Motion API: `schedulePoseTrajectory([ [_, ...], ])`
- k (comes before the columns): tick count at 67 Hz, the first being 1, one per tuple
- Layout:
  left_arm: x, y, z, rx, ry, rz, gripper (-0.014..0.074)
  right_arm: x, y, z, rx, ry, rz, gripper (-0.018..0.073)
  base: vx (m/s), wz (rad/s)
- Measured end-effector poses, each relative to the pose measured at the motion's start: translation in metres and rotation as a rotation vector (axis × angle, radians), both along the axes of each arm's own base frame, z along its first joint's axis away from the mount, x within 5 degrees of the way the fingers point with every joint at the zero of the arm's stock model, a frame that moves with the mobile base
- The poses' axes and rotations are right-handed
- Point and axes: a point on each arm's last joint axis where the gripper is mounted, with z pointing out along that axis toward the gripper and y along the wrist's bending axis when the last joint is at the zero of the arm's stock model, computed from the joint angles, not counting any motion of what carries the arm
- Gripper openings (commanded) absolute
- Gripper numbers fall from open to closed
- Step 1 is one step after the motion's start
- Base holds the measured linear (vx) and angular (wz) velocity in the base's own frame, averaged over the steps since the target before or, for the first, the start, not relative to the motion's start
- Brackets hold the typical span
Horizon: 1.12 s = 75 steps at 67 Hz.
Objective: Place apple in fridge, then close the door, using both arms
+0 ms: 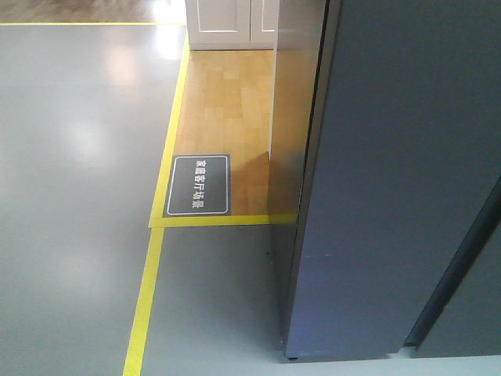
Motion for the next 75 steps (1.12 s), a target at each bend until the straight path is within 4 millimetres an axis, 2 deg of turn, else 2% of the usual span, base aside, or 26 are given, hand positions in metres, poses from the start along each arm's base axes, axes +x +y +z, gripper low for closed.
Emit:
schedulePoseTrajectory([
  [75,0.0,0.0,-0.0001,0.0,0.001,0.0,-0.0006,0.0001,0.0,-0.0011,-0.004,0.008,0.0,-0.0003,0.0,0.0],
])
